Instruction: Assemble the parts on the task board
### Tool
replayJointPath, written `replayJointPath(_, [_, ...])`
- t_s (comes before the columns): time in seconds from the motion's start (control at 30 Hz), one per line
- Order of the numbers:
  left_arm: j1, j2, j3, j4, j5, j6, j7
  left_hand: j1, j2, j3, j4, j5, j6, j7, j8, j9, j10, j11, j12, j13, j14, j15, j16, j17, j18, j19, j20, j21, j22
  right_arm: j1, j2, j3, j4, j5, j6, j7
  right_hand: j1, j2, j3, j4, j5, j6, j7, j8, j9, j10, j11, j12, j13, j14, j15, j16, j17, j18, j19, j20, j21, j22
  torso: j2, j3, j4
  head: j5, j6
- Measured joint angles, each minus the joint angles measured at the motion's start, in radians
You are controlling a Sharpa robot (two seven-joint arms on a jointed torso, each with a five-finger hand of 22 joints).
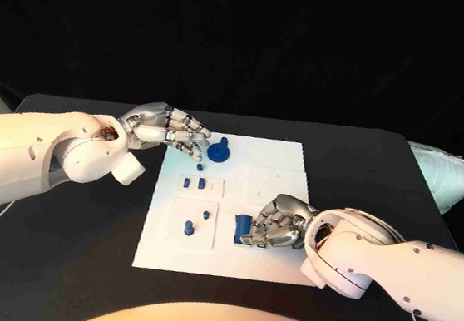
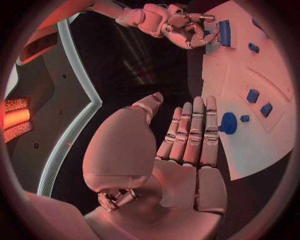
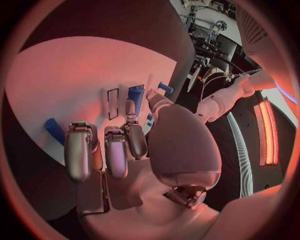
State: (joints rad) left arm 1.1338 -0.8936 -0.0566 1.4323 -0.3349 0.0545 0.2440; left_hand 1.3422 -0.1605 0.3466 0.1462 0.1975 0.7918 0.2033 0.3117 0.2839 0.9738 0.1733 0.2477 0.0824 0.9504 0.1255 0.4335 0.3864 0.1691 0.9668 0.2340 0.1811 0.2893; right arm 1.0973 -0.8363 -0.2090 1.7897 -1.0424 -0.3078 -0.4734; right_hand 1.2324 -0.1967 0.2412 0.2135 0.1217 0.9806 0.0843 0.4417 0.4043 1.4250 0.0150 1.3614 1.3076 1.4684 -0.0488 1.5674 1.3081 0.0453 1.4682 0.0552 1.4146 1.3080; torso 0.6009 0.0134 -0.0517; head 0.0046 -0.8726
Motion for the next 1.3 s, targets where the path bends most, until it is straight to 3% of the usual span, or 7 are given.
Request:
replayJointPath(0.13, [0.0, 0.0, 0.0, 0.0, 0.0, 0.0, 0.0, 0.0, 0.0, 0.0, 0.0, 0.0, 0.0, 0.0, 0.0, -0.001, 0.0, 0.0, 0.0, 0.0, 0.0, 0.0, 0.0, 0.0, 0.0, 0.0, 0.0, 0.0, 0.0, 0.0, -0.001, 0.0, -0.001, -0.002, 0.005, 0.005, 0.024, 0.001, 0.006, -0.007, -0.033, 0.004, -0.004, 0.007, 0.002, 0.002, -0.002, 0.0, 0.0, -0.004, -0.004, 0.0, 0.0, 0.0, -0.004, -0.004, 0.005, 0.0, 0.0, -0.0001, 0.0, 0.0, 0.0])
replayJointPath(0.4, [0.0, 0.0, 0.0, -0.001, 0.0, 0.0, 0.0, 0.0, 0.0, 0.0, 0.0, 0.0, 0.0, 0.0, 0.0, -0.001, 0.0, 0.0, 0.0, 0.0, 0.0, 0.0, 0.0, 0.0, 0.0, 0.0, 0.0, 0.0, 0.0, -0.004, 0.009, 0.0, -0.009, -0.008, 0.007, 0.003, 0.03, 0.006, 0.006, -0.007, -0.033, 0.012, -0.004, 0.019, 0.006, 0.009, -0.009, 0.016, 0.0, 0.0, -0.007, 0.0, 0.0, 0.0, -0.004, -0.004, 0.012, 0.0, 0.0, 0.0, 0.0, -0.001, 0.0])
replayJointPath(0.53, [0.0, 0.0, 0.0, -0.001, 0.0, 0.0, 0.0, 0.0, 0.0, 0.0, 0.0, 0.0, 0.0, 0.0, 0.0, -0.001, 0.0, 0.0, 0.0, 0.0, 0.0, 0.0, 0.0, 0.0, 0.0, 0.0, 0.0, 0.0, 0.0, -0.008, 0.015, 0.0, -0.017, -0.017, 0.005, -0.004, 0.044, 0.032, 0.019, -0.003, -0.034, 0.018, -0.01, 0.027, 0.009, 0.016, -0.016, 0.02, 0.0, -0.004, -0.011, 0.0, 0.0, 0.0, -0.002, -0.009, 0.012, 0.0, 0.0, 0.0004, 0.0001, -0.001, 0.0])
replayJointPath(0.6, [0.0, 0.0, 0.0, -0.001, 0.0, 0.0, 0.0, 0.0, 0.0, 0.0, 0.0, 0.0, 0.0, 0.0, 0.0, -0.001, 0.0, 0.0, 0.0, 0.0, 0.0, 0.0, 0.0, 0.0, 0.0, 0.0, 0.0, 0.0, 0.0, -0.009, 0.017, 0.001, -0.02, -0.024, 0.004, -0.007, 0.063, 0.05, 0.043, -0.013, -0.058, 0.022, -0.015, 0.035, 0.01, 0.022, -0.022, 0.027, 0.0, 0.0, -0.014, 0.0, 0.0, 0.0, -0.005, -0.013, 0.017, 0.0, 0.0, 0.0005, 0.0003, 0.0, 0.0])
replayJointPath(0.73, [0.0, 0.0, 0.0, -0.001, 0.0, 0.0, 0.0, 0.0, 0.0, 0.0, 0.0, 0.0, 0.0, 0.0, 0.0, -0.001, 0.0, 0.0, 0.0, 0.0, 0.0, 0.0, 0.0, 0.0, 0.0, 0.0, 0.0, 0.0, 0.0, -0.012, 0.02, 0.003, -0.021, -0.044, 0.0, -0.013, 0.088, 0.045, 0.082, -0.037, -0.064, 0.027, -0.018, 0.045, 0.01, 0.029, -0.028, 0.036, 0.0, -0.004, -0.018, 0.0, 0.0, -0.001, -0.002, -0.016, 0.02, 0.0, 0.001, 0.0004, 0.0003, 0.001, 0.0])
replayJointPath(0.8, [0.0, 0.0, 0.0, -0.001, 0.0, 0.0, 0.0, 0.004, 0.004, 0.0, 0.0, 0.004, 0.0, 0.0, 0.004, -0.001, 0.0, 0.0, 0.0, 0.0, 0.0, 0.0, 0.0, 0.0, 0.0, 0.0, 0.0, -0.004, -0.001, -0.012, 0.021, 0.003, -0.021, -0.053, -0.002, -0.014, 0.092, 0.047, 0.092, -0.04, -0.066, 0.027, -0.019, 0.045, 0.009, 0.03, -0.03, 0.04, 0.0, 0.0, -0.021, 0.0, 0.0, -0.016, -0.002, -0.016, 0.033, 0.0, 0.001, 0.0004, 0.0002, 0.001, 0.0])
replayJointPath(1.3, [0.0, 0.002, 0.0, -0.004, 0.0, 0.0, 0.0, 0.004, 0.004, 0.0, 0.0, 0.004, 0.0, 0.0, 0.004, -0.001, 0.0, 0.0, 0.0, 0.0, 0.0, 0.0, 0.0, 0.0, 0.0, 0.0, 0.0, -0.004, -0.001, -0.015, 0.016, 0.003, -0.016, -0.078, -0.009, -0.006, 0.088, 0.043, 0.126, -0.032, -0.036, 0.03, -0.022, 0.061, 0.012, 0.034, -0.034, 0.048, 0.0, -0.004, -0.025, 0.0, 0.0, -0.016, -0.002, -0.023, 0.04, -0.001, 0.0, -0.0001, 0.0, -0.004, 0.0])
